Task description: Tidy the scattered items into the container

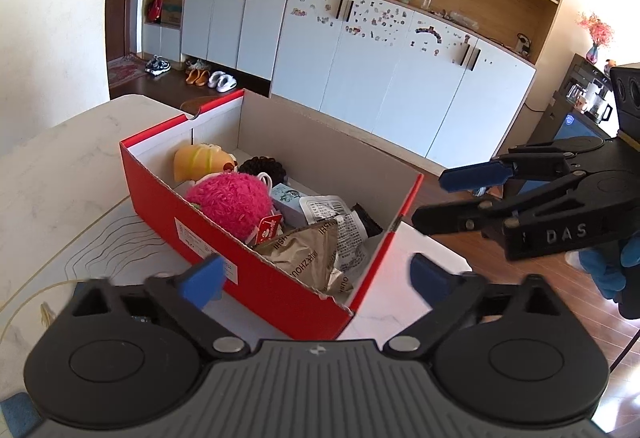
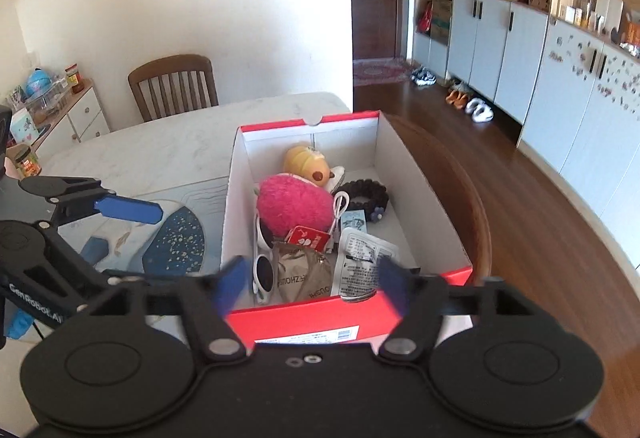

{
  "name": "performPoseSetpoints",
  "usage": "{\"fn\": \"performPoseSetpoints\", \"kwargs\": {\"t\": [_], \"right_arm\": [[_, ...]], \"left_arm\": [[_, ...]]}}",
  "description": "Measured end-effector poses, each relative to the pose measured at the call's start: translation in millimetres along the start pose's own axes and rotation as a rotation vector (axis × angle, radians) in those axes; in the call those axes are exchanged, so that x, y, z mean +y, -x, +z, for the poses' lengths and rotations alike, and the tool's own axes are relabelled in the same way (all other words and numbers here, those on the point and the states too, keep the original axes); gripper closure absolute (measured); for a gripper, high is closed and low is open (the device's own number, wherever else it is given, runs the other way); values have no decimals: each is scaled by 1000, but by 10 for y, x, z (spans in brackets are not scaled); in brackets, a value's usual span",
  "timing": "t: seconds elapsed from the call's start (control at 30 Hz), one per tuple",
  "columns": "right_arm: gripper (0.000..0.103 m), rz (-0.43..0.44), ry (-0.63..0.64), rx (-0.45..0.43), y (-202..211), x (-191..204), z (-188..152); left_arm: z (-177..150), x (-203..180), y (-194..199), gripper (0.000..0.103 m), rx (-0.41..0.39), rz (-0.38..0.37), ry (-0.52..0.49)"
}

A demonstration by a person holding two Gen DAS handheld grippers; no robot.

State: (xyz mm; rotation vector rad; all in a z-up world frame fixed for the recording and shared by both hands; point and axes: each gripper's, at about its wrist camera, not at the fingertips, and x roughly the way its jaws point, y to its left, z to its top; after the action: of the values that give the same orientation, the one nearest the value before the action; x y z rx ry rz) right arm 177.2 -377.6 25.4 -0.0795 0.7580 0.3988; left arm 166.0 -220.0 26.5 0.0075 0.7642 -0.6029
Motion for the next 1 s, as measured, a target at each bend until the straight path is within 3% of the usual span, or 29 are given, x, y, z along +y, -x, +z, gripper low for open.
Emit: {"fn": "performPoseSetpoints", "kwargs": {"t": [0.7,1.0], "right_arm": [[0,-11,16,19,90,142,-61],[0,-10,14,46,44,169,-91]], "left_arm": [[23,145,62,0,48,145,113],[47,211,-25,0,71,165,139]]}}
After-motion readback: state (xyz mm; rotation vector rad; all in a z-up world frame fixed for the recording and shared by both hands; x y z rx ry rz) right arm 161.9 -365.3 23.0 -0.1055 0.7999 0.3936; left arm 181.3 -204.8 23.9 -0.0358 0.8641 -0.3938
